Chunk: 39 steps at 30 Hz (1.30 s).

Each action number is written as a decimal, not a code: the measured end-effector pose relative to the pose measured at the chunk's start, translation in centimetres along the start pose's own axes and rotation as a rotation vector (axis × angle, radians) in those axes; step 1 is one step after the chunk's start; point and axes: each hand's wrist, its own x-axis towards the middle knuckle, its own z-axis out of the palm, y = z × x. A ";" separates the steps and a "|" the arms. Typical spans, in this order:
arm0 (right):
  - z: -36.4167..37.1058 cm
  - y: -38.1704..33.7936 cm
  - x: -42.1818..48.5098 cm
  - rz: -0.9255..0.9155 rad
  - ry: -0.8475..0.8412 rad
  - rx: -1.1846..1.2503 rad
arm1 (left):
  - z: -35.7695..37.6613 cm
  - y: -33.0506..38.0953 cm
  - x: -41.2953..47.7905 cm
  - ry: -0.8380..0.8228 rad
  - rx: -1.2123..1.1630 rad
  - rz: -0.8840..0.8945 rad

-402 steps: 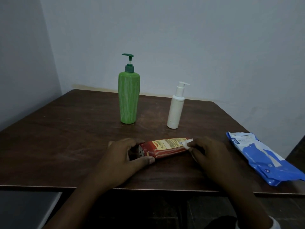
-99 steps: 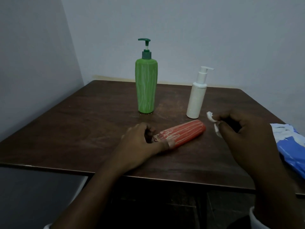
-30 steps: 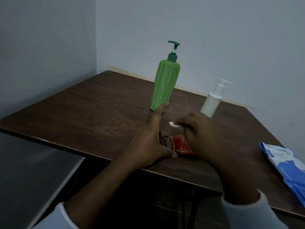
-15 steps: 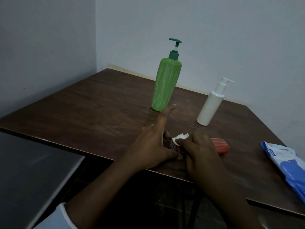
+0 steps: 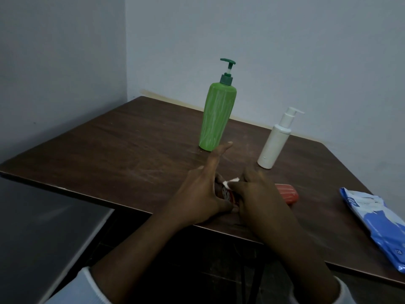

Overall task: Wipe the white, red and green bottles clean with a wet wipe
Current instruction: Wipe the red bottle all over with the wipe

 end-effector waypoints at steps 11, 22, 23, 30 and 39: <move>-0.7 0.3 1.8 -0.045 -0.116 -0.039 | -0.1 0.2 0.0 0.004 0.019 -0.021; 1.9 0.2 -3.4 0.007 0.201 0.133 | -0.3 0.1 0.2 -0.060 0.016 -0.046; 1.9 0.1 -3.8 0.030 0.189 0.135 | -0.4 0.3 0.1 -0.079 0.000 -0.062; 1.9 0.0 -4.8 0.040 0.152 0.119 | -1.0 1.3 -0.2 -0.130 0.025 -0.054; 2.4 -0.2 -6.0 0.041 0.190 0.145 | -0.7 1.4 -0.5 -0.108 0.058 -0.038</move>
